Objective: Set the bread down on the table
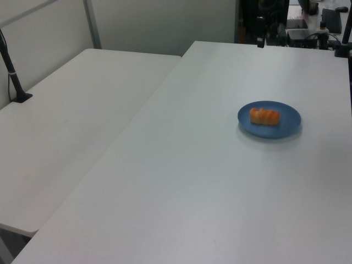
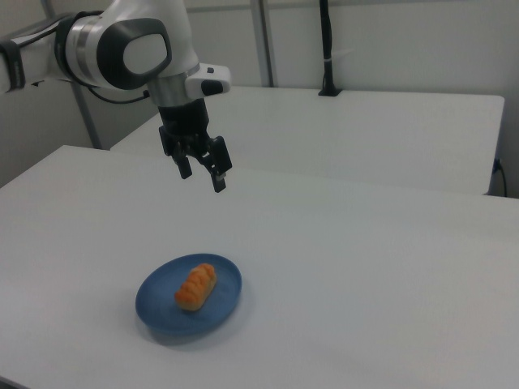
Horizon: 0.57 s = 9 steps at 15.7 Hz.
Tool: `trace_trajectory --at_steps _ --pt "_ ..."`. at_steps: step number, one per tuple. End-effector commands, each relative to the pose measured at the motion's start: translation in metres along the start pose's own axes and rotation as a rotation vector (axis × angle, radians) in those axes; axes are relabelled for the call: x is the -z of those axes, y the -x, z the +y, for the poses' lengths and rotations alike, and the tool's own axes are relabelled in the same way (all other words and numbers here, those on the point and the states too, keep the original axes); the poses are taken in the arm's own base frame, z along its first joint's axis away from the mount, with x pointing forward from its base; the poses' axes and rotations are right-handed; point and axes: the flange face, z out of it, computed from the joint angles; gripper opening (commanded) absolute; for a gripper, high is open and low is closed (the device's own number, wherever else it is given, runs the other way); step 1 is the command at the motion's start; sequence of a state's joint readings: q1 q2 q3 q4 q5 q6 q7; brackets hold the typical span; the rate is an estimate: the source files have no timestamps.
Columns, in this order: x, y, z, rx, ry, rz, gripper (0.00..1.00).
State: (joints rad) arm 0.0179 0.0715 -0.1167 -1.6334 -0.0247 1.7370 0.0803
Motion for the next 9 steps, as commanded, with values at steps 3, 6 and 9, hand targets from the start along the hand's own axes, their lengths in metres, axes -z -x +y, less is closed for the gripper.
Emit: trace_trajectory --at_steps 3,6,9 --pt "0.005 0.004 -0.004 0.01 -0.008 -0.008 1.0" --pt "0.003 0.004 -0.007 0.017 -0.009 -0.006 1.0" --pt "-0.012 0.007 -0.015 0.032 -0.007 -0.033 1.0"
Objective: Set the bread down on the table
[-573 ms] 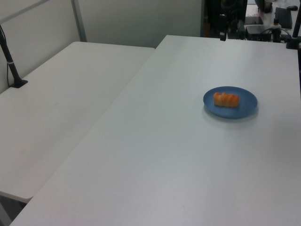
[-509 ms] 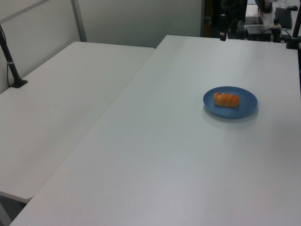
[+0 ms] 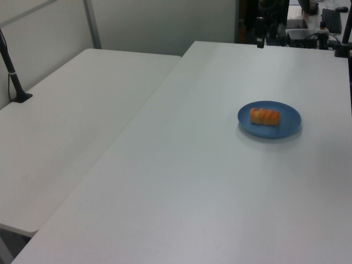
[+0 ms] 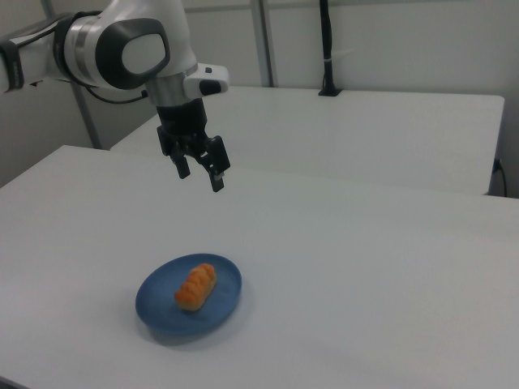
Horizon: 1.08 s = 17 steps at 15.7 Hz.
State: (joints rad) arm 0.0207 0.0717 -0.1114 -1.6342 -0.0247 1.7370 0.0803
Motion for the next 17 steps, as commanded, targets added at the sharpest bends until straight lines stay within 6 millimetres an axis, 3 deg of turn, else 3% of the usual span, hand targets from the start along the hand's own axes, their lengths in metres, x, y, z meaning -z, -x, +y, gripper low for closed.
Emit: trace_trajectory --at_steps 1,5,8,15,17 --pt "-0.022 0.008 -0.014 0.034 -0.006 -0.043 1.0" --pt "-0.096 0.022 -0.046 0.101 -0.006 -0.068 1.0" --pt "-0.149 0.034 -0.056 0.124 0.001 -0.09 1.0" --pt "-0.218 0.035 -0.071 0.164 0.022 -0.092 0.99" --pt "-0.226 0.037 -0.068 0.192 0.021 -0.09 0.88"
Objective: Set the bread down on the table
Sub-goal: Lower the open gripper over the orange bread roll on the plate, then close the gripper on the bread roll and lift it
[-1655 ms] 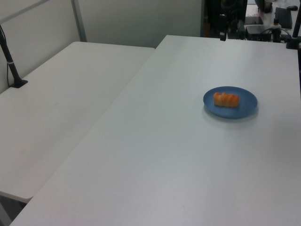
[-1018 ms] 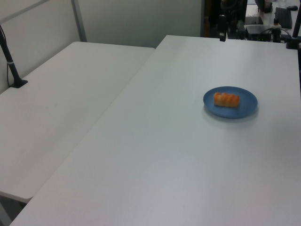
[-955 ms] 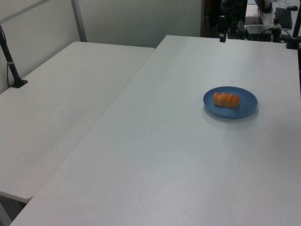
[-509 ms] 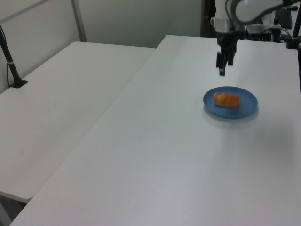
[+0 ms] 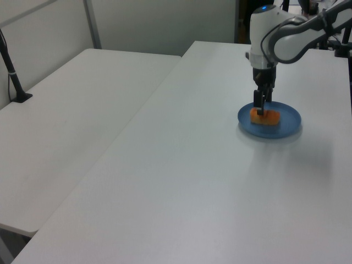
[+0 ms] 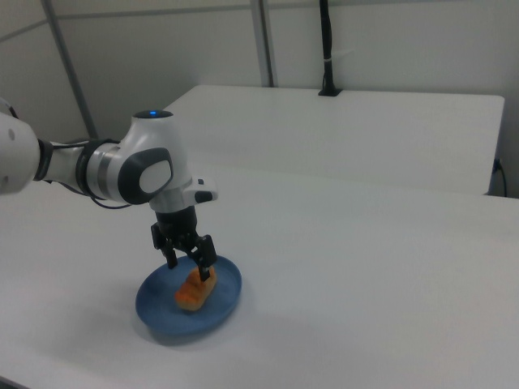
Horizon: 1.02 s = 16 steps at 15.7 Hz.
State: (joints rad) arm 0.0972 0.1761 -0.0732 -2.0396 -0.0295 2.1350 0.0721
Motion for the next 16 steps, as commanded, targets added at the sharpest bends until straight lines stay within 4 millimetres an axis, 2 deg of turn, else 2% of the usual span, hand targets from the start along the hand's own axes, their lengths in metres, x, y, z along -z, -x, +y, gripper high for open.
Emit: trace_trajectory --at_steps 1,4,6,7,9,10,13,16 --pt "-0.02 0.008 0.002 0.082 0.01 0.007 0.79" --pt "-0.027 0.011 0.003 0.109 0.009 0.007 0.39" --pt "-0.026 0.011 0.004 0.11 0.009 0.01 0.05" --pt "-0.023 0.01 0.005 0.108 0.009 0.015 0.0" --pt "-0.013 0.011 0.006 0.107 0.007 0.019 0.0" --pt "-0.001 0.011 0.008 0.104 0.007 0.016 0.0" --pt "0.056 0.003 0.01 0.092 0.0 -0.03 0.0" --pt "0.131 -0.01 0.01 0.079 -0.019 -0.008 0.0"
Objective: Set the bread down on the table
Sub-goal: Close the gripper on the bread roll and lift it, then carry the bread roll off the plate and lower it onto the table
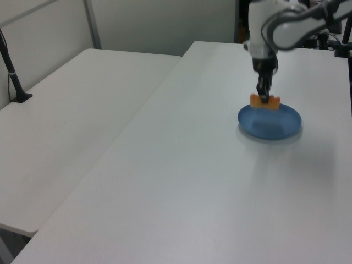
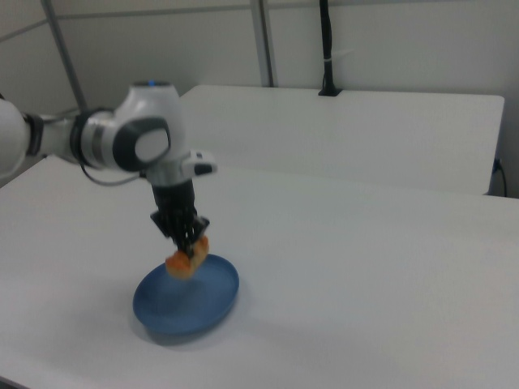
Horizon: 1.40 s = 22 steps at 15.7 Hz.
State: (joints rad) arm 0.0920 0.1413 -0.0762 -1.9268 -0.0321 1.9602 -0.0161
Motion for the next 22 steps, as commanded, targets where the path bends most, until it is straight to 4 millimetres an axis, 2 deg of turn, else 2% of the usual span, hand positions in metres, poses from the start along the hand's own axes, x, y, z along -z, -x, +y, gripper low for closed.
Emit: trace_trajectory --at_steps 1,2,4,6,7,9,10,12,15,18,19,21,22 --pt "0.096 -0.008 0.002 -0.002 -0.039 0.04 0.0" --pt "0.124 -0.014 0.003 -0.007 -0.054 0.075 0.0" --pt "0.146 -0.034 0.008 -0.019 -0.062 0.108 0.0" --pt "0.15 -0.062 0.008 -0.026 -0.054 0.119 0.0" --pt "0.142 -0.077 0.007 -0.025 -0.049 0.117 0.0" --pt "0.102 -0.107 0.007 -0.025 -0.037 0.084 0.0" --pt "0.092 -0.12 0.004 -0.02 -0.035 0.086 0.0" --pt "0.058 -0.145 0.001 -0.019 -0.029 0.085 0.0" --pt "0.009 -0.172 -0.004 -0.044 -0.013 0.132 0.0" --pt "-0.014 -0.186 -0.008 -0.043 0.019 0.19 0.02" --pt "-0.029 -0.188 -0.013 -0.03 0.038 0.18 0.07" --pt "-0.04 -0.191 -0.021 -0.015 0.047 0.186 0.45" --pt "-0.053 -0.192 -0.023 -0.007 0.062 0.18 0.8"
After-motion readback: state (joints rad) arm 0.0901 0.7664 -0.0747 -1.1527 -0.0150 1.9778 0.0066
